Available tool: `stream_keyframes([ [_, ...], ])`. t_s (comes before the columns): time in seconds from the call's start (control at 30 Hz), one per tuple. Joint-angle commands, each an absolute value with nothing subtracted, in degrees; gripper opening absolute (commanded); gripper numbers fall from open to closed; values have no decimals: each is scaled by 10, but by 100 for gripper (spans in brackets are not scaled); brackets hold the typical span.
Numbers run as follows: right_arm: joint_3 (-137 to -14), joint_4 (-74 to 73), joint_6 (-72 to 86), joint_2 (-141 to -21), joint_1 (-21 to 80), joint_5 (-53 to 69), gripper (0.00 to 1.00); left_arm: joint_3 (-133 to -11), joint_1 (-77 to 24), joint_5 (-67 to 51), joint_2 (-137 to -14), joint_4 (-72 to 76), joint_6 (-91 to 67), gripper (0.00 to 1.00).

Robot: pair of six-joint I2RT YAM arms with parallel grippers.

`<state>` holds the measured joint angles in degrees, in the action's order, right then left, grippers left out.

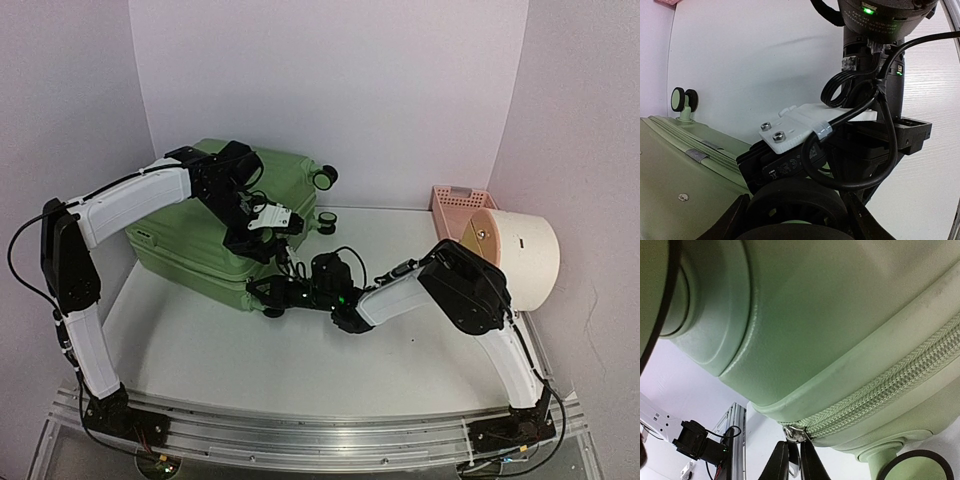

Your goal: Open, take out, and arrange the luggage

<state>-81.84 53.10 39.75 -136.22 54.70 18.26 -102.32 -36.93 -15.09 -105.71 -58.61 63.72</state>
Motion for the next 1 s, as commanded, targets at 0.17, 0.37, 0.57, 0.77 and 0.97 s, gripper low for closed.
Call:
stream_keyframes([
  [0.17, -875, 491, 437, -1409, 559, 170, 0, -1041, -356, -187, -1057, -503, 611, 0],
  [0.37, -791, 494, 422, -1343, 537, 97, 0, -1035, -353, -198, -1042, -560, 630, 0],
  [0.57, -757, 460, 370, -1286, 485, 45, 0, -1033, -349, -244, -1029, -701, 680, 0],
  [0.77, -780, 396, 296, -1275, 447, 35, 0, -1013, -351, -255, -1017, -782, 692, 0],
  [0.97, -819, 378, 245, -1270, 434, 117, 0, -1007, -352, -246, -1005, -764, 683, 0],
])
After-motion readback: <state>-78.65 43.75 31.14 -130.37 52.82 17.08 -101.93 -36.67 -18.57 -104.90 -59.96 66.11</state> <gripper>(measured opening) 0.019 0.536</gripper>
